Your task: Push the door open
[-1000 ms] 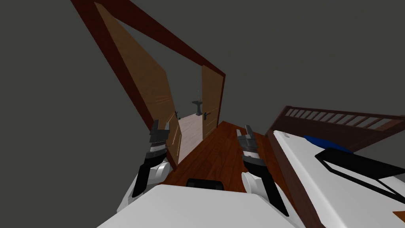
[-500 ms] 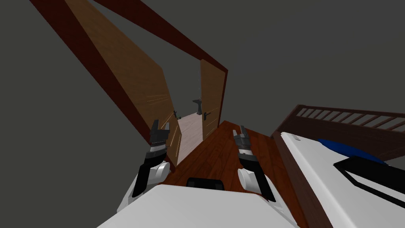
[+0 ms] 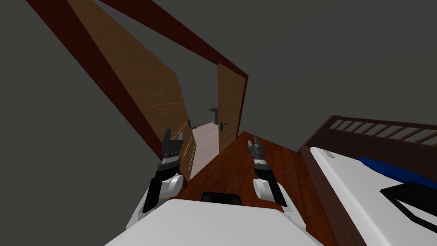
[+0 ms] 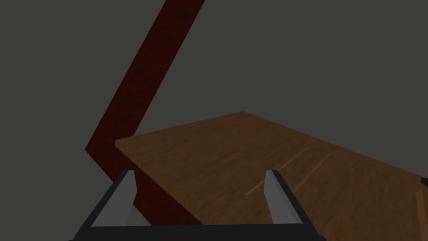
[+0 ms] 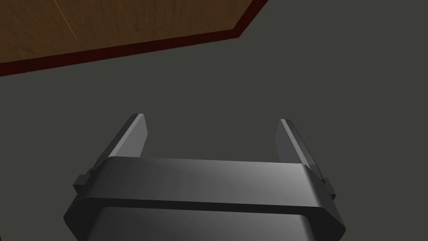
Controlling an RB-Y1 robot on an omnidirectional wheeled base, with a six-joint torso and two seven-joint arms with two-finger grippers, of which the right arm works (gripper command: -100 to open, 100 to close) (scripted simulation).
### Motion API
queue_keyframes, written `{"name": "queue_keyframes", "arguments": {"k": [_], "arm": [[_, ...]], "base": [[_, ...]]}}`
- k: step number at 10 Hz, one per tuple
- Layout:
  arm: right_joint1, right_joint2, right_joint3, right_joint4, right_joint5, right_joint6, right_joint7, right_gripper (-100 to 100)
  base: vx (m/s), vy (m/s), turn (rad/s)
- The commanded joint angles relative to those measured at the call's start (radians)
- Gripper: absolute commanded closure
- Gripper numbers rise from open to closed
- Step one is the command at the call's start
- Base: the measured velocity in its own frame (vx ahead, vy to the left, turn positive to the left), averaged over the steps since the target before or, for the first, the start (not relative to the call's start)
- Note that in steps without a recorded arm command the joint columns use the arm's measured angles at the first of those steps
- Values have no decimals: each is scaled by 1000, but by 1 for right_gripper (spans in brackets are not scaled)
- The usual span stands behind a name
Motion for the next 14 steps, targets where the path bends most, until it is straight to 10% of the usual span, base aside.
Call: {"name": "queue_keyframes", "arguments": {"k": [1,14], "arm": [[-30,-4,3,46,0,-2,-1,-100],[-262,-25,40,408,6,-31,-7,-100]], "base": [[108,-77,74],[85,-91,85]]}}
